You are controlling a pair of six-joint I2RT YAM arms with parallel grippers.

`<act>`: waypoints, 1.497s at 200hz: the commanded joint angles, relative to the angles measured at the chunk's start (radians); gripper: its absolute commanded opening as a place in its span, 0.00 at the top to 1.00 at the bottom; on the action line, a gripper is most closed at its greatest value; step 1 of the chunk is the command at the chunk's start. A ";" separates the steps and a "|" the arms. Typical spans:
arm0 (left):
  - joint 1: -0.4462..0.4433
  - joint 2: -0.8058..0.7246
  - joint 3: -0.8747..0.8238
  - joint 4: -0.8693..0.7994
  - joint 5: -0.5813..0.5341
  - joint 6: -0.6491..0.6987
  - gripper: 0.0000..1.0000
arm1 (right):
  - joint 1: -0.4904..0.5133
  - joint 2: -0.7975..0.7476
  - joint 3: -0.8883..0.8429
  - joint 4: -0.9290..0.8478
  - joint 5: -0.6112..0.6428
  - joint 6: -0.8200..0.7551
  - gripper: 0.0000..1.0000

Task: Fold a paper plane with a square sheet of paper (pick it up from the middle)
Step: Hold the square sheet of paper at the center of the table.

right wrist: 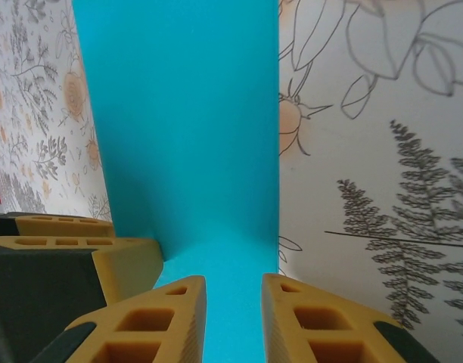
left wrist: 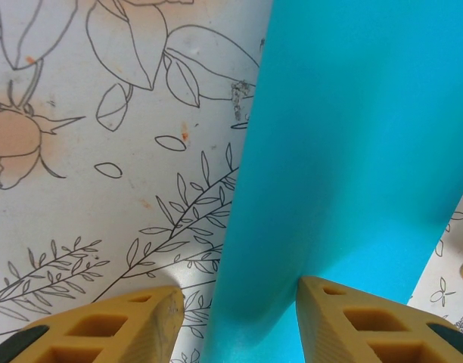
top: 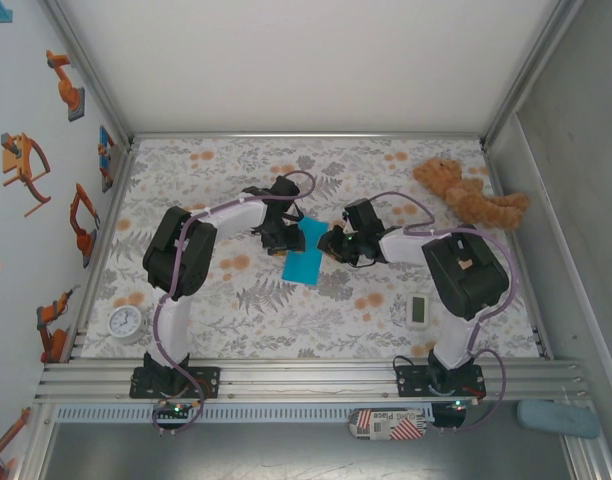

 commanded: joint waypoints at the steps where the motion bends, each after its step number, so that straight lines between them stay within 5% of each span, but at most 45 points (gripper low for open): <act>1: -0.035 0.235 -0.100 0.013 0.018 0.009 0.52 | 0.005 0.012 0.031 0.032 -0.028 -0.008 0.77; 208: -0.034 0.235 -0.092 0.006 0.010 0.021 0.55 | 0.022 0.130 0.030 -0.087 -0.008 -0.061 0.92; 299: 0.007 -0.154 -0.069 -0.003 -0.083 -0.052 0.45 | 0.019 0.193 0.152 -0.354 0.055 -0.310 0.95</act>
